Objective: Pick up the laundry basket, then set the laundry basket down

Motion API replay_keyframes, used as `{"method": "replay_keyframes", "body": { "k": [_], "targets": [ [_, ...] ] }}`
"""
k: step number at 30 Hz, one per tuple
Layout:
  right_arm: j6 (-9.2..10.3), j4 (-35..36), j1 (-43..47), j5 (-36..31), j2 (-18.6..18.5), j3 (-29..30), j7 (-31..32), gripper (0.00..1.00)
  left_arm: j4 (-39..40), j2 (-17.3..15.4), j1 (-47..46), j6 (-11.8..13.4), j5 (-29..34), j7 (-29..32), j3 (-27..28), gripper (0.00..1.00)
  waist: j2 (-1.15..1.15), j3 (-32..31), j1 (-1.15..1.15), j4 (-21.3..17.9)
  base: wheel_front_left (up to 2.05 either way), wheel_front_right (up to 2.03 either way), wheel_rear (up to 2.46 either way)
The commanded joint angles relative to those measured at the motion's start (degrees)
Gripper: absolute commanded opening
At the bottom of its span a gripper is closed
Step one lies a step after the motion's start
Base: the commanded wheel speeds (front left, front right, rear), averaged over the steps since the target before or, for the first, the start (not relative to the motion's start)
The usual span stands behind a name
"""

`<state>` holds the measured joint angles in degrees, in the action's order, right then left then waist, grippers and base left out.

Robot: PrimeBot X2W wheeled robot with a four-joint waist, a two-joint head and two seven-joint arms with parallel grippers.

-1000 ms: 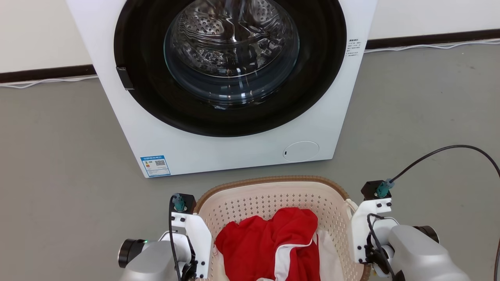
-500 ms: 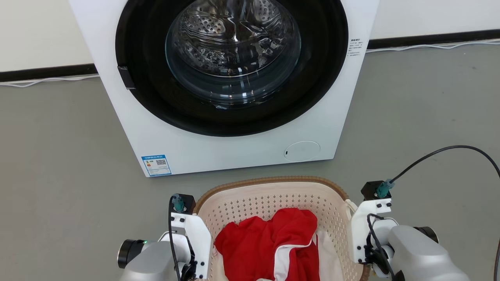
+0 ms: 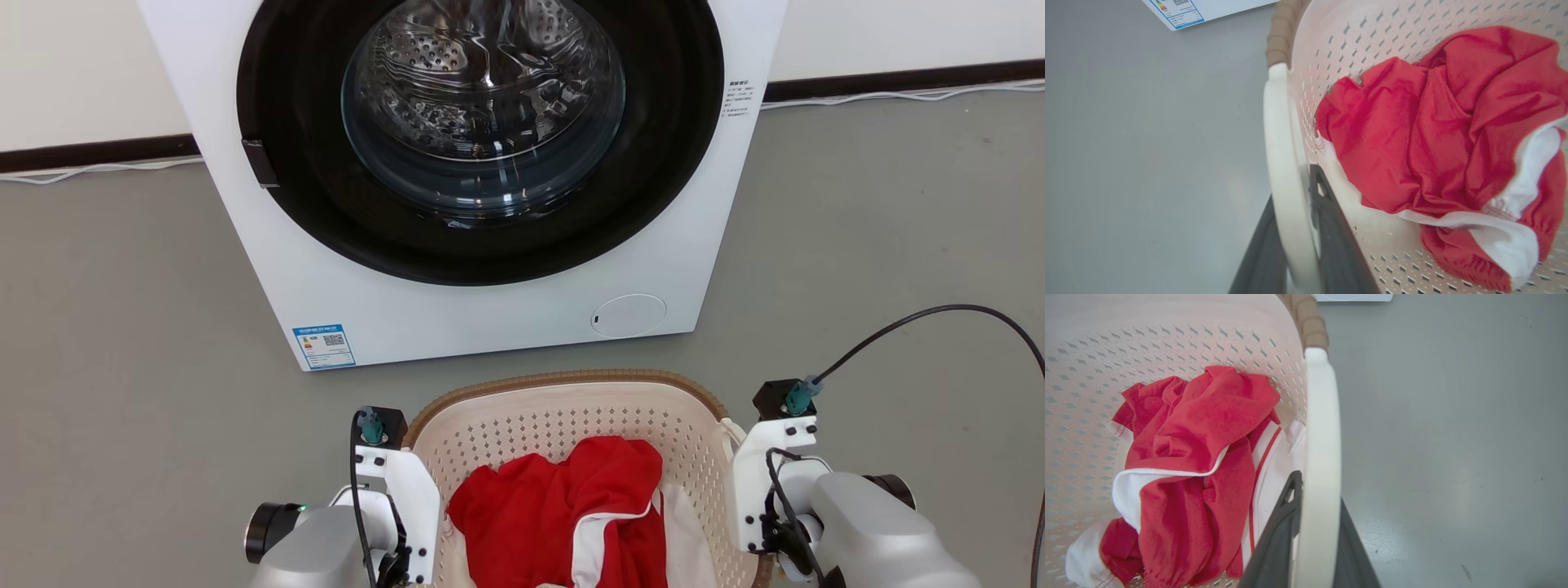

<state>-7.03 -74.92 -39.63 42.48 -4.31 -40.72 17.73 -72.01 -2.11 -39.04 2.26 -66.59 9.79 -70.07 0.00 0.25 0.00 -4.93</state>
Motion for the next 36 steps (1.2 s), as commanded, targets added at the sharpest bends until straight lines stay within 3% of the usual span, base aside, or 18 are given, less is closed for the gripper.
{"method": "replay_keyframes", "body": {
  "k": [1, 16, 36],
  "targets": [
    [-0.46, 1.4, -0.6, 0.7, 0.8, -1.0, -0.4, 0.00, 0.3, -0.8, -1.8, -0.4, 0.3, -0.9, 0.3, 0.00, 0.00, 0.0, 0.00, 0.0, 0.00, 0.00, 0.00],
    [-0.46, 2.2, -1.6, 1.7, 0.3, -1.8, -2.5, 0.00, 0.3, -0.8, -4.1, 0.7, 0.3, -2.6, 0.1, 0.00, 0.00, 3.7, 0.00, 0.1, 0.00, 0.00, 0.00],
    [-0.46, 5.2, -8.7, 1.9, -4.6, -2.4, -15.7, 0.00, 2.3, -0.8, -15.9, 6.2, 1.6, -12.0, 0.4, 0.00, 0.00, 24.3, 0.00, 2.5, 0.00, 0.00, 0.00]
  ]
}}
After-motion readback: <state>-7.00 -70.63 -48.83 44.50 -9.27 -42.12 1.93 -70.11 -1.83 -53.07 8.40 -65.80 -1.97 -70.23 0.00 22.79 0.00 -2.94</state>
